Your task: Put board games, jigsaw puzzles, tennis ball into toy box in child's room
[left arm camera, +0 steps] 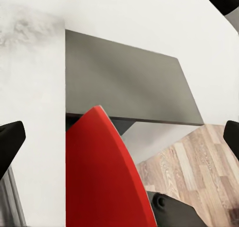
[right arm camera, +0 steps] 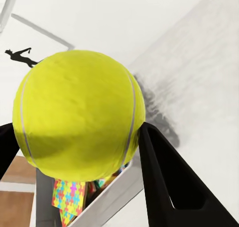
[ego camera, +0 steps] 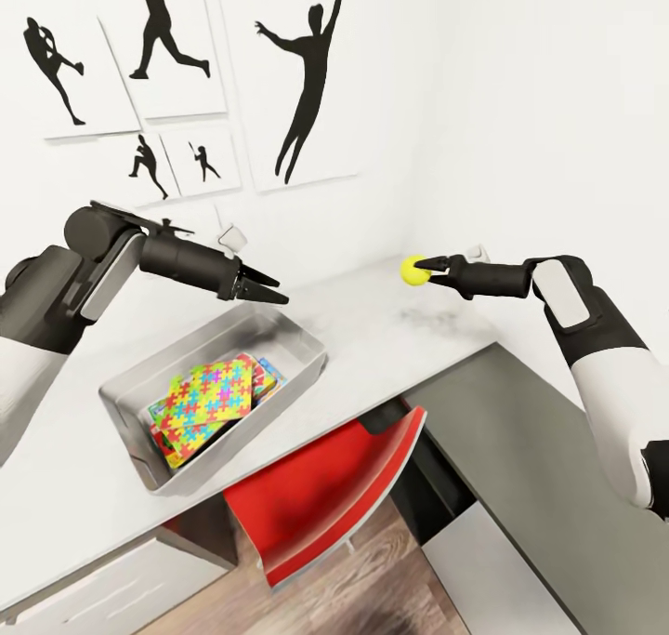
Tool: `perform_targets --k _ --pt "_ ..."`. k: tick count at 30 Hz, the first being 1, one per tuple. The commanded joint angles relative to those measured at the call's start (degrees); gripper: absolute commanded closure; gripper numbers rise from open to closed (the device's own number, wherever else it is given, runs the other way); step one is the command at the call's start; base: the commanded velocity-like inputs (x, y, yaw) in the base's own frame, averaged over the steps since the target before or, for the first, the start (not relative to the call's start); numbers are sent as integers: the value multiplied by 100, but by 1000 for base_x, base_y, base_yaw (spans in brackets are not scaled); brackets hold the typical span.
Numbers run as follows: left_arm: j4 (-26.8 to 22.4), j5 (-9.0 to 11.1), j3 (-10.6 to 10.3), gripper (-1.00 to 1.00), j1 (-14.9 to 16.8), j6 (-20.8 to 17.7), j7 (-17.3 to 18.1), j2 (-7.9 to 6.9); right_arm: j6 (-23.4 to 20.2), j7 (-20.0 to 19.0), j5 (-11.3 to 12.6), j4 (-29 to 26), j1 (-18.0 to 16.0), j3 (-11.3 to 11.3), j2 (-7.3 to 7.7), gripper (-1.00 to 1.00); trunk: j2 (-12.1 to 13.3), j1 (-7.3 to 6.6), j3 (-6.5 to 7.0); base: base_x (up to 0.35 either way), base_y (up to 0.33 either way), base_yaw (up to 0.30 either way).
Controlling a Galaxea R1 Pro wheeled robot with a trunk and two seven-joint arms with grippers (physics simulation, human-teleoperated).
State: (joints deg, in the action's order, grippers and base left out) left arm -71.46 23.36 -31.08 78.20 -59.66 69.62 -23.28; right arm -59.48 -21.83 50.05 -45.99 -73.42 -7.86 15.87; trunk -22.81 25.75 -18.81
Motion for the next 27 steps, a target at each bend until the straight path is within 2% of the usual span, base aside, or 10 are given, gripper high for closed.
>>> perform_targets --k 1,4,15,27 --pt "1 14 -12 -100 -11 -34 7 -5 -4 -40 -41 2 -7 -13 3 100 -11 4 -1 0 0 0" --pt "1 7 -9 -100 -95 -30 3 -8 3 -40 -53 2 44 -13 -5 100 -11 4 28 0 0 0" --pt "-7 -21 -3 -100 -525 -11 -26 -34 249 -49 -89 -57 668 -14 -14 100 -11 4 133 0 0 0" --pt "-62 -25 -6 -100 -782 53 -97 -35 270 -54 -92 -68 759 -26 -26 100 -11 4 247 0 0 0"
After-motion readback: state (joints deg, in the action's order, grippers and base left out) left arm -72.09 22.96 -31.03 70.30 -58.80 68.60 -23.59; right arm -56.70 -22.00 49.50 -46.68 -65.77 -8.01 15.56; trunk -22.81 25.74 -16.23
